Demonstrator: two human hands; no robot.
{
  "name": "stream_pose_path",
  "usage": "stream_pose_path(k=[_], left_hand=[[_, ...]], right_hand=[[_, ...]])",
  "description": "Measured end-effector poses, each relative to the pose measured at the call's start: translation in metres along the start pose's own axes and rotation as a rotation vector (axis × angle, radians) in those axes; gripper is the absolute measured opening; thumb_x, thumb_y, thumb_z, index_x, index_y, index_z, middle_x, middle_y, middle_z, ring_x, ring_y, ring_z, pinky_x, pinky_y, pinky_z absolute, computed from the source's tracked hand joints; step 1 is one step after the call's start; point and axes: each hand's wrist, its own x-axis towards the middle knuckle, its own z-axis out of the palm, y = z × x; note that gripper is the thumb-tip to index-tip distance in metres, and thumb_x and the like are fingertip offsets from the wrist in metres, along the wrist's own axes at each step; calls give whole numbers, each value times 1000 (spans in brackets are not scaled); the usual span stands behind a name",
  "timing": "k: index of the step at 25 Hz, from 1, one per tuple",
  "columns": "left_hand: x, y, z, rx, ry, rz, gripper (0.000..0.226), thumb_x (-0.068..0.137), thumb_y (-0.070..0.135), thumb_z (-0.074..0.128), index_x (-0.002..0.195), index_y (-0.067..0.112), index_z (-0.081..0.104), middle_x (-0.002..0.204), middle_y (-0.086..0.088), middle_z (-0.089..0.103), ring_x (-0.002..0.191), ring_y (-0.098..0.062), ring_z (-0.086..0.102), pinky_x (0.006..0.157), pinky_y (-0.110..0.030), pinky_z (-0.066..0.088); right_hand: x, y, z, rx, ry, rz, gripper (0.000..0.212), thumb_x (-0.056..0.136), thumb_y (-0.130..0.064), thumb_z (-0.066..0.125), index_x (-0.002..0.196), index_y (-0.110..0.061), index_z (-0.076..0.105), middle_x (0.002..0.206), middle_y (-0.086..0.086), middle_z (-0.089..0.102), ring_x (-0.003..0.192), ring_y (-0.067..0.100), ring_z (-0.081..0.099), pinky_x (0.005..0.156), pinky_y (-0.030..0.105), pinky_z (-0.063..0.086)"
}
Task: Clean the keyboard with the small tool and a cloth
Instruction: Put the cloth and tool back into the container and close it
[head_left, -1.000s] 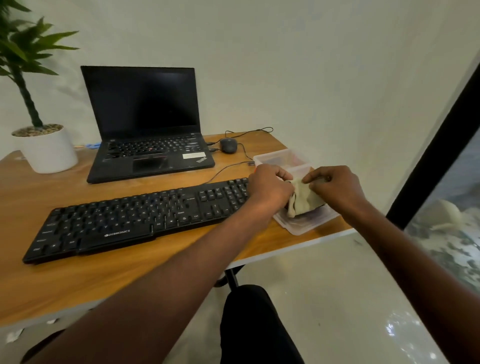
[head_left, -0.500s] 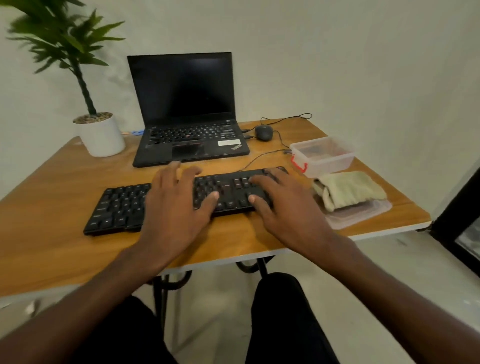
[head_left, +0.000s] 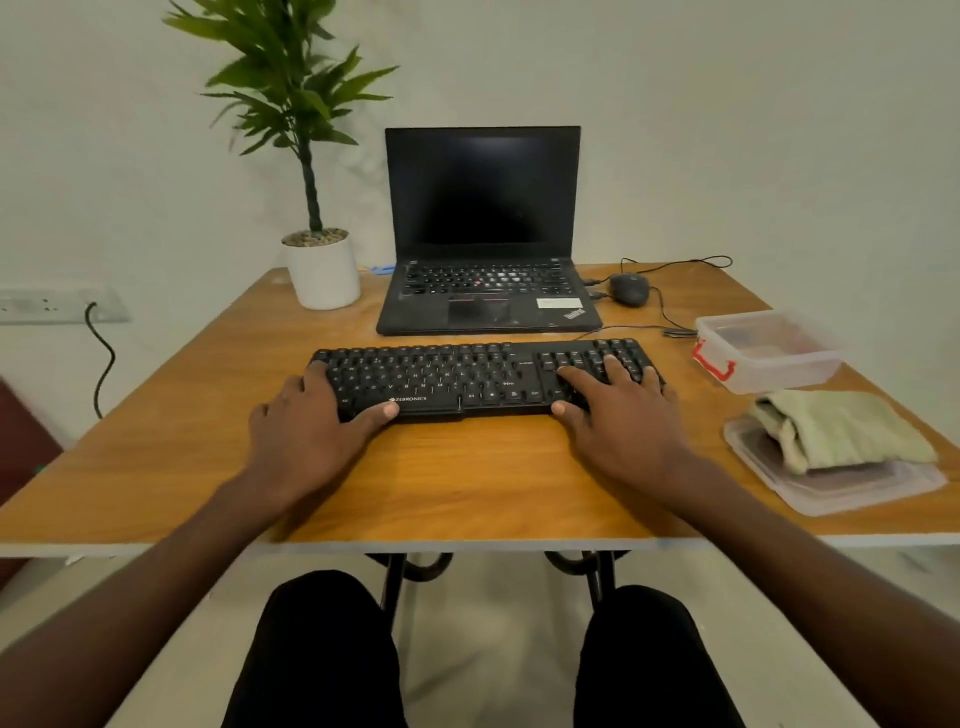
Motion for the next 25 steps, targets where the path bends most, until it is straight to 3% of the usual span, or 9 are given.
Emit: stream_pose_path(k=[7, 14, 17, 19, 22, 25], left_hand=[[68, -3, 2, -36, -30, 35, 108, 82, 81, 64, 158, 12, 30, 151, -18, 53, 134, -37, 53, 109, -54, 46], [60, -3, 7, -56, 10, 33, 102, 88, 80, 58, 158, 9, 33, 153, -19, 50, 137, -38, 50, 112, -56, 44], [40, 27, 6, -71, 145, 196, 82, 97, 65, 60, 155, 11, 41, 152, -17, 51, 141, -35, 47, 115, -56, 40], [20, 66, 10, -156, 139, 346, 72, 99, 58, 62, 154, 13, 45, 151, -12, 55, 141, -30, 49, 115, -50, 41], [-13, 139, 27, -338, 37, 487, 57, 101, 52, 63, 144, 15, 59, 128, -3, 69, 118, -18, 63, 97, -36, 53], [-54, 214, 50, -445, -143, 550, 44, 101, 52, 64, 130, 19, 69, 94, 9, 67, 86, -5, 63, 73, -27, 53]], right_hand=[[60, -10, 2, 61, -43, 33, 60, 99, -60, 51, 155, -42, 36, 161, 17, 37, 148, 53, 26, 116, 72, 24], [50, -11, 4, 81, -27, 34, 64, 100, -61, 48, 158, -43, 28, 167, 17, 25, 152, 50, 20, 120, 69, 20], [30, 0, -11, 157, 93, -46, 57, 100, -52, 56, 153, -35, 41, 158, 11, 43, 147, 34, 37, 119, 61, 32], [13, 20, -27, 170, 253, -109, 47, 99, -44, 60, 144, -31, 54, 146, 4, 57, 134, 24, 51, 113, 54, 42], [-13, 68, -55, 183, 479, -55, 34, 97, -33, 63, 130, -26, 67, 135, 1, 66, 118, 20, 62, 105, 47, 49], [-39, 136, -71, 166, 501, 213, 33, 99, -30, 58, 129, -20, 69, 132, 7, 67, 115, 27, 65, 96, 42, 52]])
